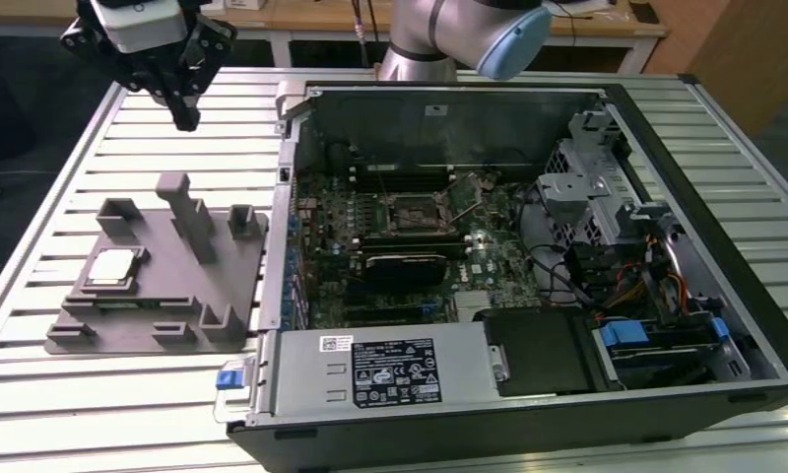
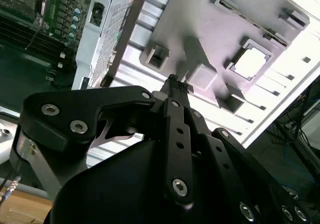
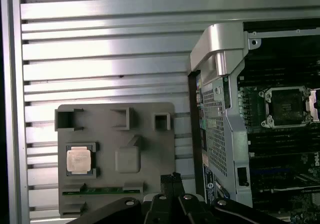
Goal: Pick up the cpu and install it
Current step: 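Reach for the cpu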
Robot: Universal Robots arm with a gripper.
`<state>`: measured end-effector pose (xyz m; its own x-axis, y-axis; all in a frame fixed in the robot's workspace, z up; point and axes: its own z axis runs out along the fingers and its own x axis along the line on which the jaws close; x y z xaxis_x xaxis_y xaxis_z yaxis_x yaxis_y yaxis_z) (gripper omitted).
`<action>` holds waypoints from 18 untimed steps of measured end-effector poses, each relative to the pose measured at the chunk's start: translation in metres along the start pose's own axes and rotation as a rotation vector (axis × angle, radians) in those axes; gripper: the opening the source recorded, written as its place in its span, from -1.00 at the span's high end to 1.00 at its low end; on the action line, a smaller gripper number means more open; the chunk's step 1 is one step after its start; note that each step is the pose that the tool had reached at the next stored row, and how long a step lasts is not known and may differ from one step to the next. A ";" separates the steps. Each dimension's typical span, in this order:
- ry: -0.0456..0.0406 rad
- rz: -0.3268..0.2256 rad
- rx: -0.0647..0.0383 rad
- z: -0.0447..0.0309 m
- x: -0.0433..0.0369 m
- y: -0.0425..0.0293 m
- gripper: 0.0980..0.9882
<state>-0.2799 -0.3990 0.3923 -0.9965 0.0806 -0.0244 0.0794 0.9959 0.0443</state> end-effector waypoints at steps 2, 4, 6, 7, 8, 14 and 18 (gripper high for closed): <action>0.0000 0.000 0.000 0.0000 0.0018 -0.0001 0.98; -0.0001 0.000 0.000 0.0000 0.0036 -0.0003 0.98; -0.0001 0.001 0.000 0.0000 0.0054 -0.0004 0.98; 0.0000 0.001 0.000 0.0001 0.0062 -0.0005 0.98; -0.0001 0.001 0.000 0.0001 0.0070 -0.0005 0.98; -0.0001 0.001 0.000 0.0001 0.0115 -0.0009 0.98; -0.0001 0.002 0.000 0.0001 0.0143 -0.0011 0.98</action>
<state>-0.2943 -0.3989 0.3918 -0.9963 0.0822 -0.0245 0.0811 0.9957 0.0444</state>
